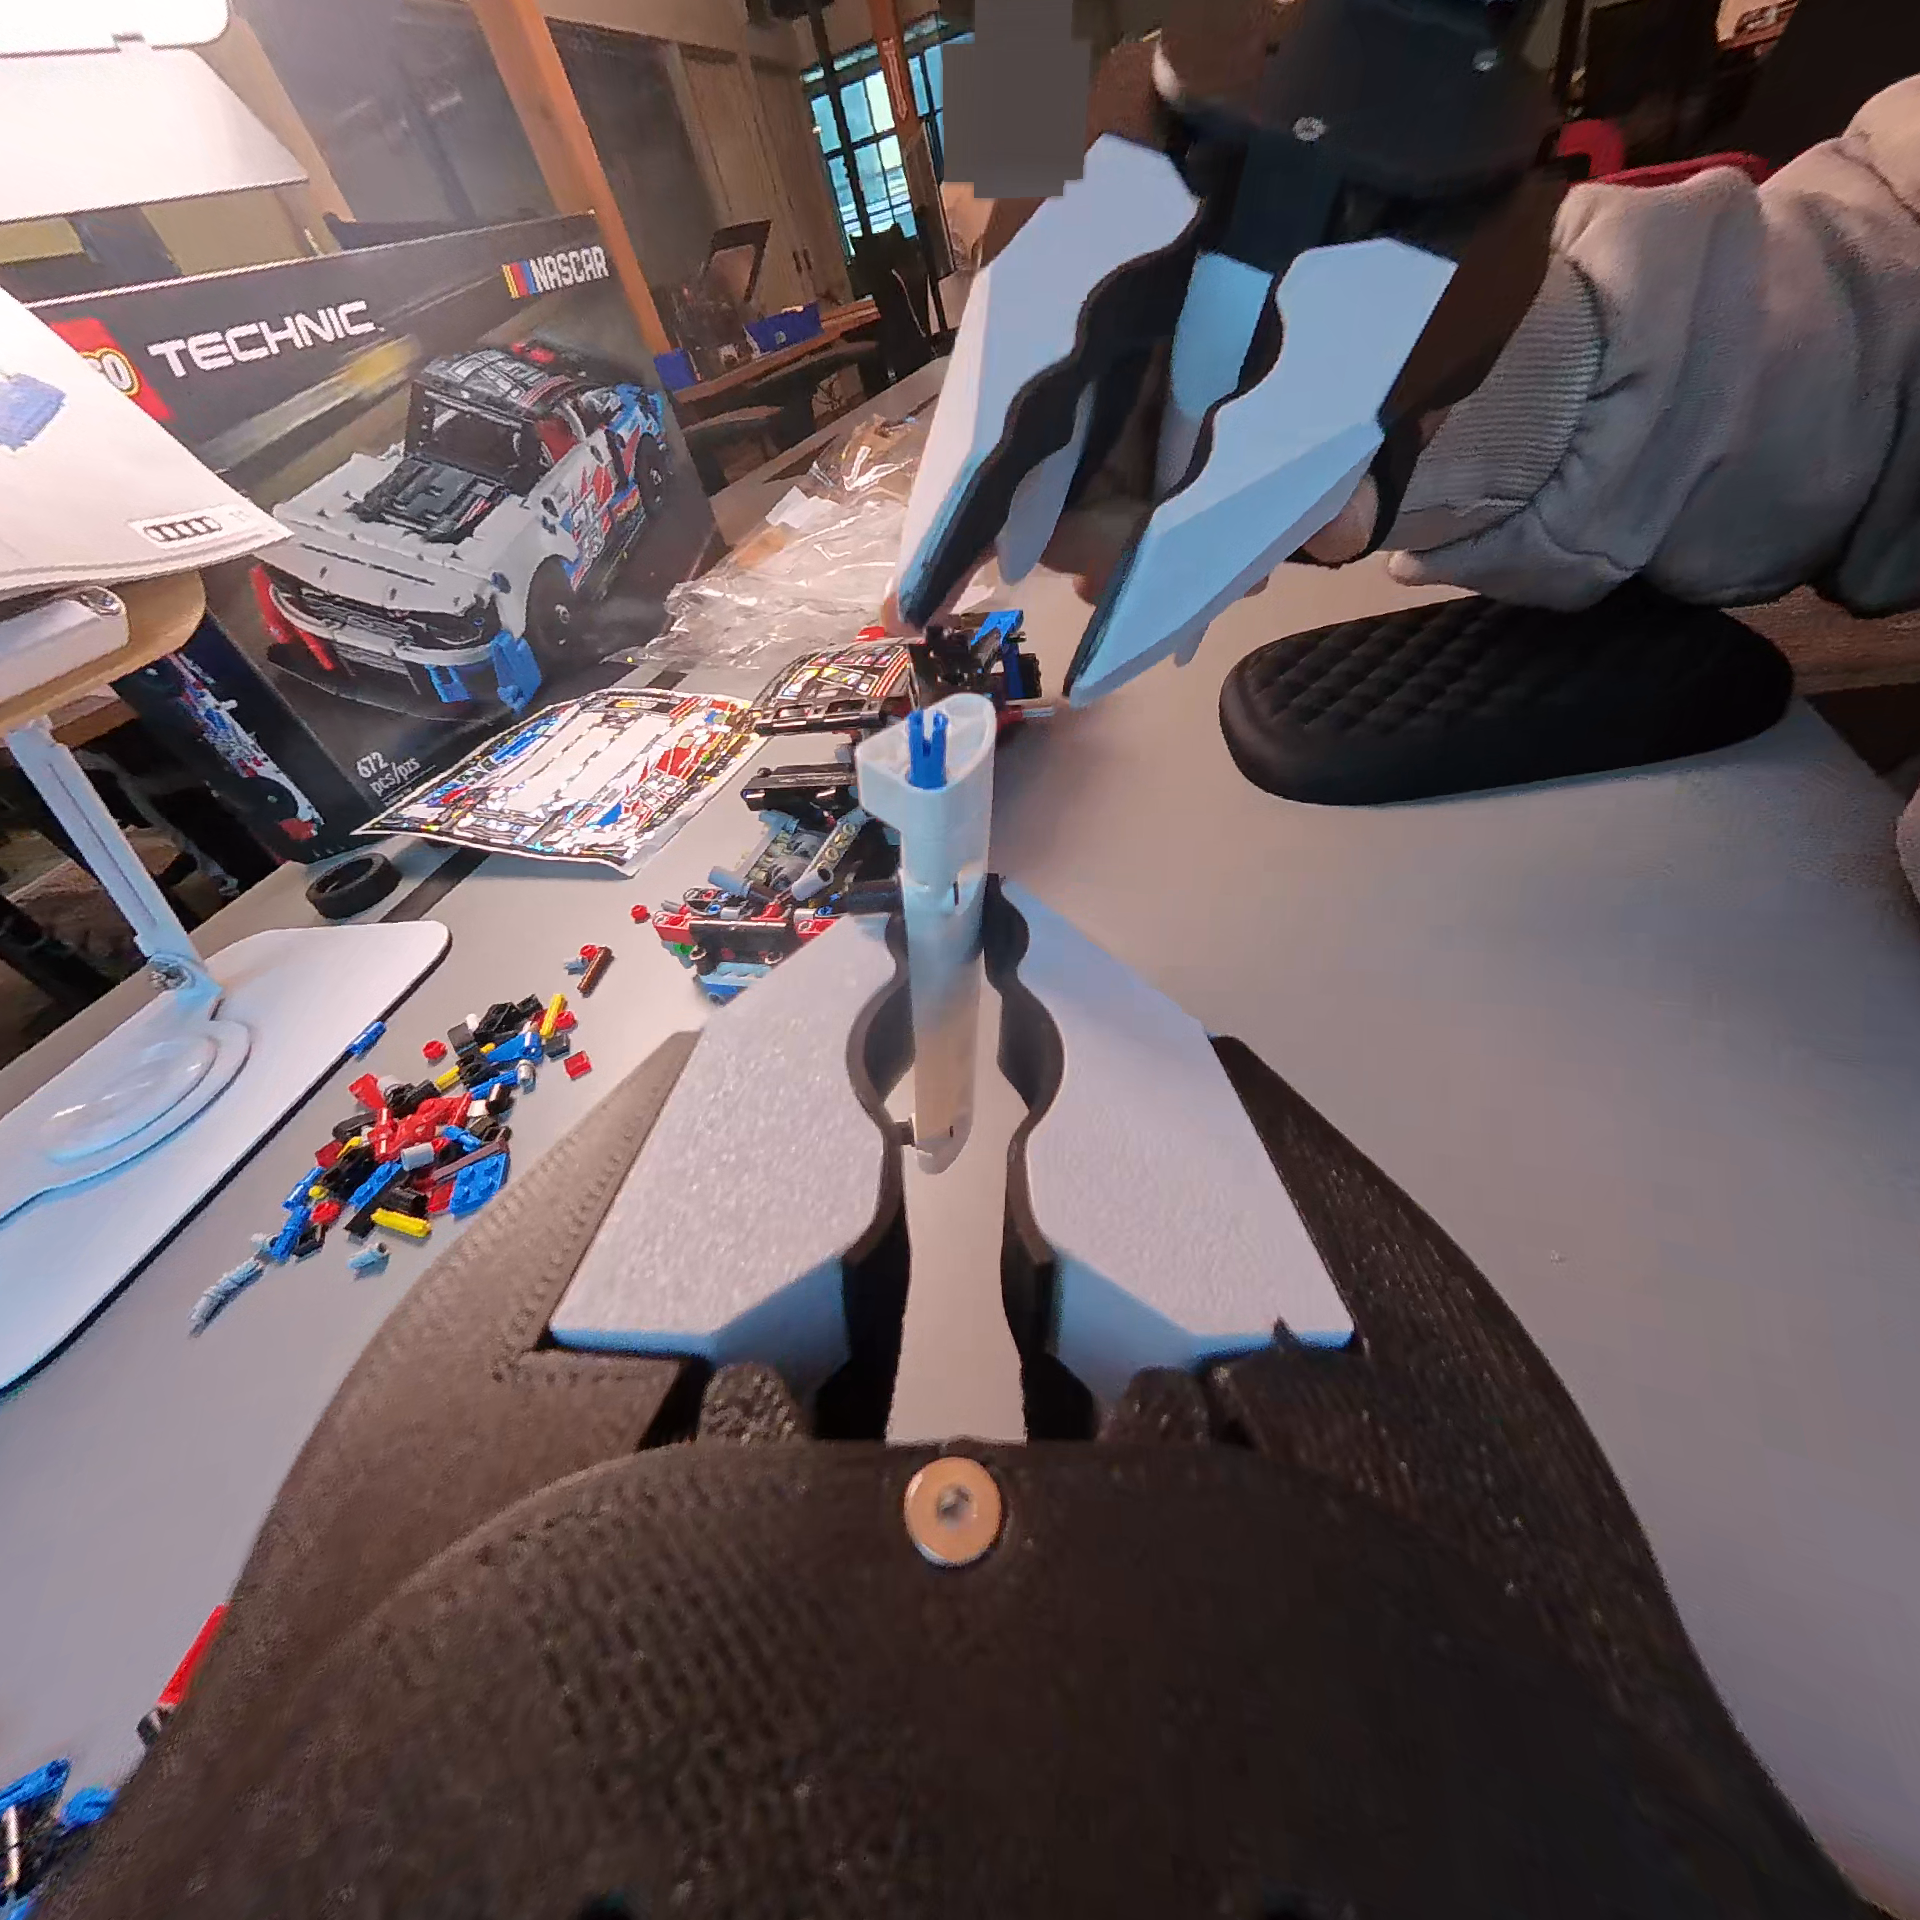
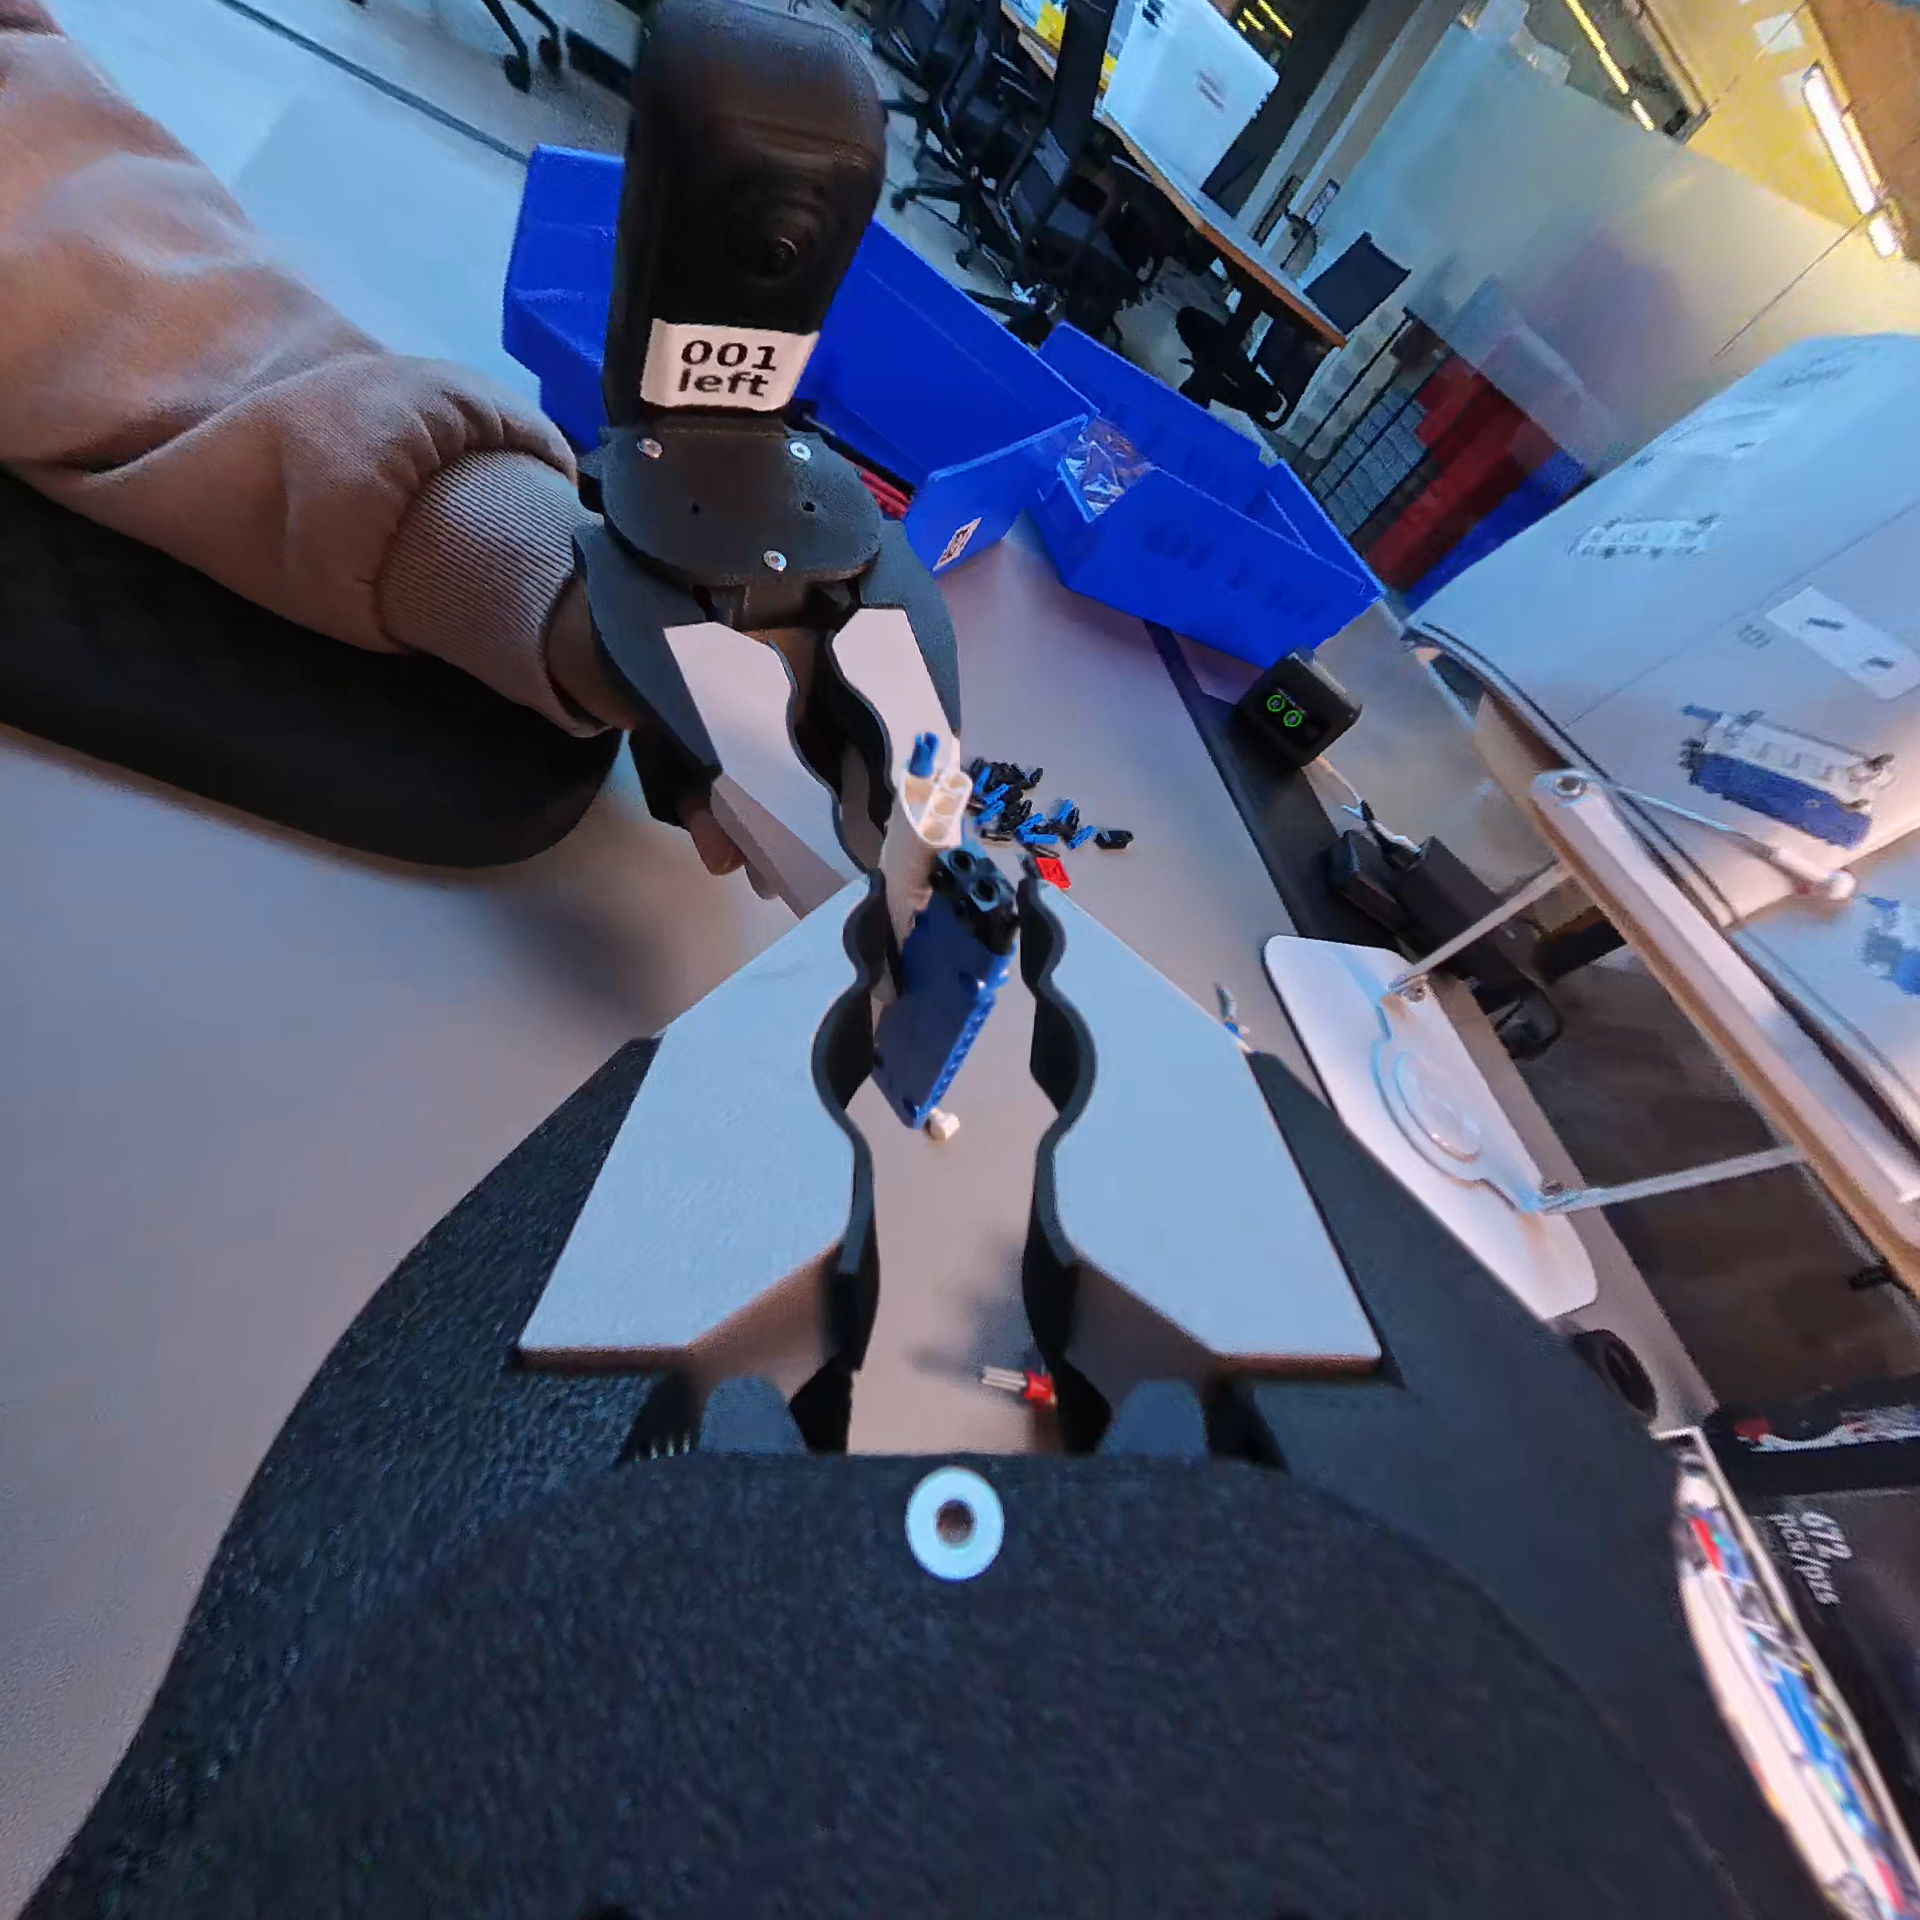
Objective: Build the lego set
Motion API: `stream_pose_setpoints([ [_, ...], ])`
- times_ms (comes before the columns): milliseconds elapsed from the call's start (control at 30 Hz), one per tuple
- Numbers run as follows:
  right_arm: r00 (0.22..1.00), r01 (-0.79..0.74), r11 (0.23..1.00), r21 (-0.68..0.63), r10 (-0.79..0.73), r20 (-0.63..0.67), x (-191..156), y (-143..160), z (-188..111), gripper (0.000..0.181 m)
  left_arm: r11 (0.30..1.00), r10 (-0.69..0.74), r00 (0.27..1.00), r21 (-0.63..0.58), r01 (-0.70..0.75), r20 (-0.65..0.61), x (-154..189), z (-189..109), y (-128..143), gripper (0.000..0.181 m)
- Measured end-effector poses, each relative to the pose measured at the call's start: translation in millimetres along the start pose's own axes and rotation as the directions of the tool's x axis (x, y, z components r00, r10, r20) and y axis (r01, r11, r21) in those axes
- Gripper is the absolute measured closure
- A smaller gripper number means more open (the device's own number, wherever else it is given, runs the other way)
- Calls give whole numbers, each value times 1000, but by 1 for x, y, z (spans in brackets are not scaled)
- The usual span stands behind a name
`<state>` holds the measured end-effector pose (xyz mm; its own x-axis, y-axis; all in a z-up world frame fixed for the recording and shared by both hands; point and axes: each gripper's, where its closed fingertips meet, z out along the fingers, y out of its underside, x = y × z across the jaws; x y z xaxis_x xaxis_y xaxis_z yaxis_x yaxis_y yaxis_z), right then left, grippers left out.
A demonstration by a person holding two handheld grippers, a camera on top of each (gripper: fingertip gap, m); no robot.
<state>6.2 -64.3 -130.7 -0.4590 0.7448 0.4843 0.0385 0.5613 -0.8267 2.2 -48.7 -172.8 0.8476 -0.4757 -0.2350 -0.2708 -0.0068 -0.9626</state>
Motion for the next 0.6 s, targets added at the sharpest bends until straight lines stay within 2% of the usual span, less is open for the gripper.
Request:
stream_pose_setpoints([
  [100, 998, 50, 998, -32, -51, -38, -5, -7, 5, 163, 999, 37, 999, -29, -36, 32, -3, 1, 4, 175],
  [233, 997, 16, 999, -50, -20, -70, -6, -10, 12, 165, 989, 129, 987, -86, -120, 99, -10, 2, 9, 174],
  [367, 997, -41, 996, -81, 36, -64, -8, -2, 18, 164, 978, 191, 971, -114, -175, 144, -14, 1, 9, 174],
  [600, 994, -42, 992, -120, 30, -102, -9, 6, 24, 163, 962, 255, 954, -144, -233, 159, -14, 2, 11, 174],
])
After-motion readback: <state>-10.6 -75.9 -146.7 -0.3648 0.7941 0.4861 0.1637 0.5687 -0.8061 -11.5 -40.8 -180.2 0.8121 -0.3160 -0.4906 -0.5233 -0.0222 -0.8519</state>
